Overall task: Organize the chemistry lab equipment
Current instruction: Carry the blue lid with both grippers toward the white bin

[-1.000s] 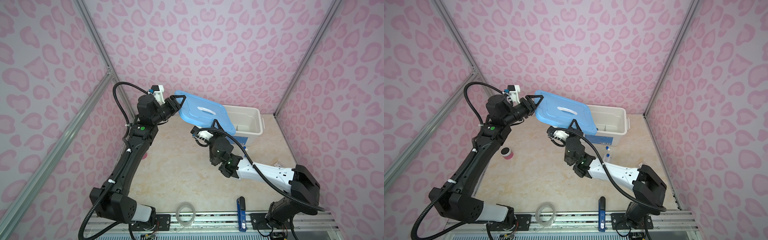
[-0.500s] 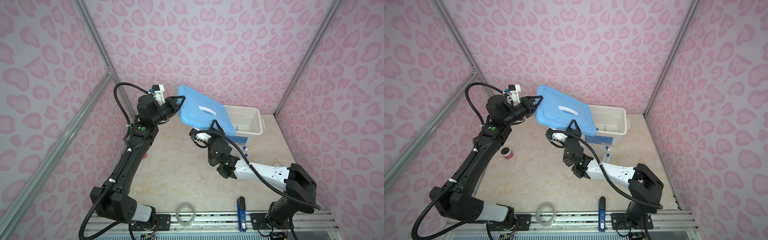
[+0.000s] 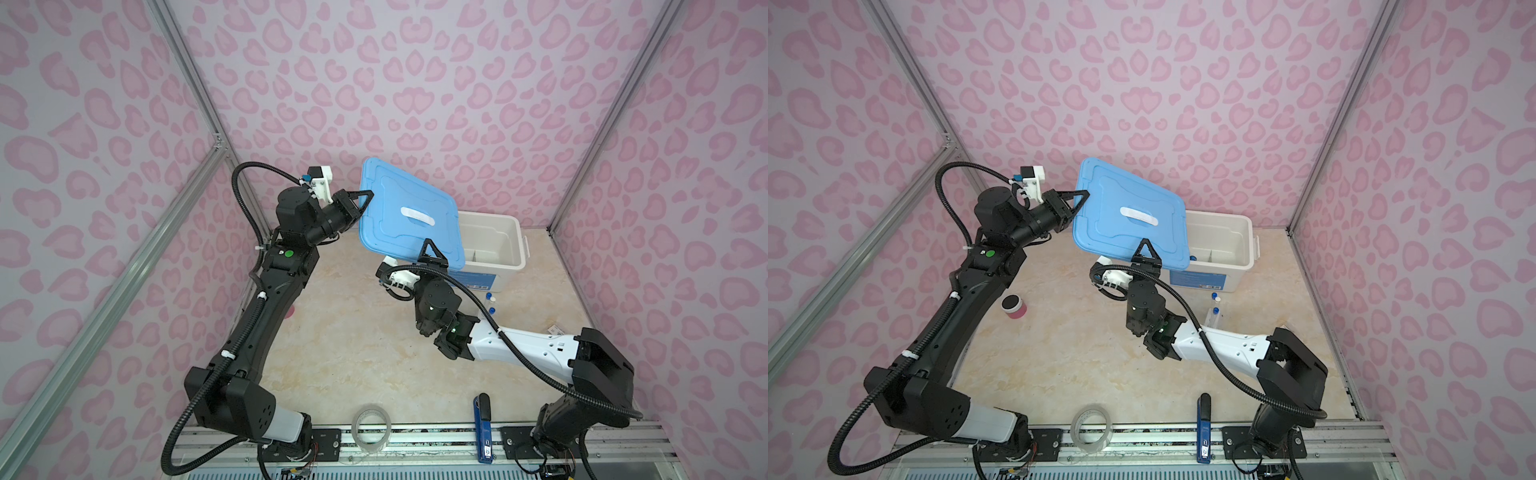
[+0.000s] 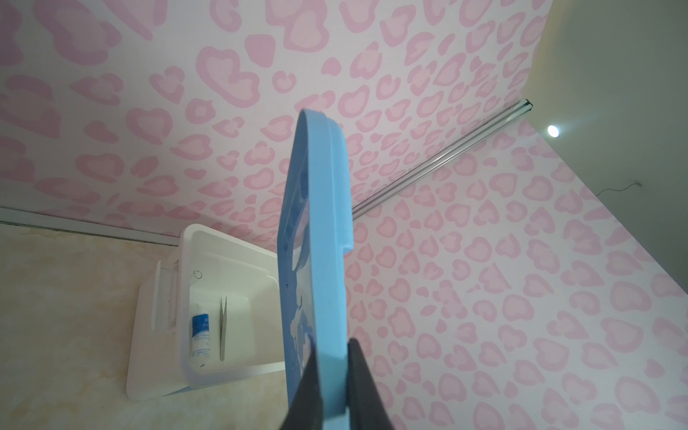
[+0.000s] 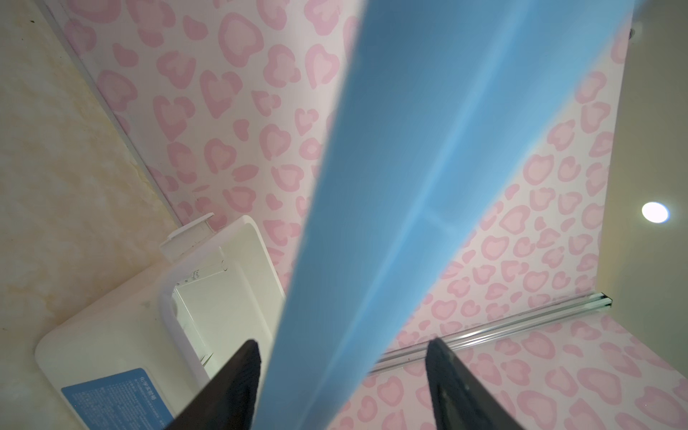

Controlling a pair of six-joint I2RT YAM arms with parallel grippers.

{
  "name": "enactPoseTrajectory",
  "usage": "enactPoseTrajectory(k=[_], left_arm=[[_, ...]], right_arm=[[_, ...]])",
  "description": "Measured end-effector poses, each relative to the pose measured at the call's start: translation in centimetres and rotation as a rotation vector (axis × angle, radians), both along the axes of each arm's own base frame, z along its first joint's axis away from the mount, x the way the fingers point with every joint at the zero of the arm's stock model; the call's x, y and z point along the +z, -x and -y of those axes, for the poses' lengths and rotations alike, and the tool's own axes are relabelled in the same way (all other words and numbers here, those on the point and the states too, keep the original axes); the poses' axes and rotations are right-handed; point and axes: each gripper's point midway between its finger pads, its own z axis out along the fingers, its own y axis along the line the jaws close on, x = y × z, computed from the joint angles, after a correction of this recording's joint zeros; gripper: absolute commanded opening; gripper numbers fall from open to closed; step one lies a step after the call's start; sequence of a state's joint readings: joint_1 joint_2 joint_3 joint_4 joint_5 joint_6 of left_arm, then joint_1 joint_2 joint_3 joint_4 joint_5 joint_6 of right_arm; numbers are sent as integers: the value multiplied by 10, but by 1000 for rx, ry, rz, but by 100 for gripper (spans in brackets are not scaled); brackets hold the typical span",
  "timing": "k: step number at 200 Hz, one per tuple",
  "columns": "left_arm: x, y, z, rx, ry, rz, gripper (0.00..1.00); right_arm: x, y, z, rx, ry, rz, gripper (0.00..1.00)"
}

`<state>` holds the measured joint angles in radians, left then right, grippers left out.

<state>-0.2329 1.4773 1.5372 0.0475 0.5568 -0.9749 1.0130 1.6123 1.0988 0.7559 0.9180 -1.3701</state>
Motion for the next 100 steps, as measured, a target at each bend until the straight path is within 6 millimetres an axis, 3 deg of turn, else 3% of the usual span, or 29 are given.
enactPoseTrajectory(k=[47, 100], left_arm=[[0, -13, -3, 9, 9, -5, 4], [13, -31, -15, 48, 24, 30, 4]], right_arm=[[-1, 8, 18, 13, -82, -56, 76], [-5, 19, 66, 52, -258, -212, 76]])
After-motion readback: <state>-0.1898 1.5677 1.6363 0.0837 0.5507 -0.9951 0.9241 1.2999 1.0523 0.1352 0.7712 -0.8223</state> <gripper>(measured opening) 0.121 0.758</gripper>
